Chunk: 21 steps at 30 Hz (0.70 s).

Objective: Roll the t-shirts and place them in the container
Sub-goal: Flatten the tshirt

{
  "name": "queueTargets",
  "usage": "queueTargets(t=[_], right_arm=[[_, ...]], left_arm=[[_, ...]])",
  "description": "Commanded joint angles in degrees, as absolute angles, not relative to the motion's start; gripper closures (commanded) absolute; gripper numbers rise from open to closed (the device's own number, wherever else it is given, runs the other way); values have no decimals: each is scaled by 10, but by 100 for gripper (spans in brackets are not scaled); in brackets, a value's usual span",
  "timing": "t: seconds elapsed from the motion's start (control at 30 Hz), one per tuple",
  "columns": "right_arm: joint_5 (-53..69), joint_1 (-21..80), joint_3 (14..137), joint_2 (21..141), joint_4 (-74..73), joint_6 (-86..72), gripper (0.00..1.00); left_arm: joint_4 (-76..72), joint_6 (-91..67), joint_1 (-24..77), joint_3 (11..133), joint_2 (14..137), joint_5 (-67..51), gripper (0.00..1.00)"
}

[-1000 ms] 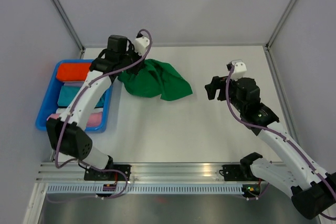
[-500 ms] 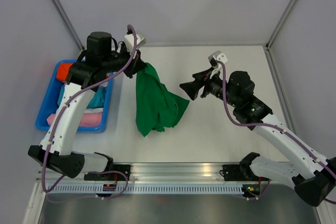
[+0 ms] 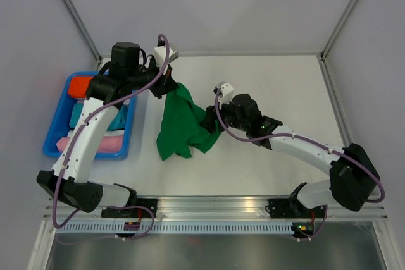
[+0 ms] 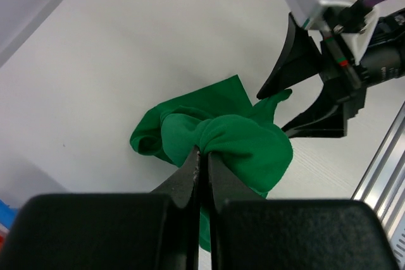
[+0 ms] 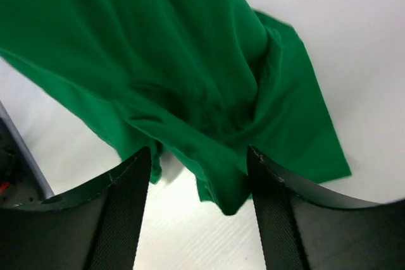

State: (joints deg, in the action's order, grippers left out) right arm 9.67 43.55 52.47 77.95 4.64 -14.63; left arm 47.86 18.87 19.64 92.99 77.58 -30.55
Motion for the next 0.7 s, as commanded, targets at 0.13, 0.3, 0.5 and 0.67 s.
queueTargets(t=[0.13, 0.3, 0.5, 0.67], right_arm=[[42, 435, 523, 821, 75, -148, 95], [-89, 425, 603, 796, 7, -120, 100], [-217, 386, 920, 820, -140, 35, 100], [-223, 386, 1106, 824, -183, 113, 100]], left_arm=[[468, 192, 195, 916, 759, -320, 98], [468, 204, 189, 934, 767, -291, 98], [442, 216, 144, 1073, 801, -234, 98], [428, 251, 140, 1150, 822, -249, 98]])
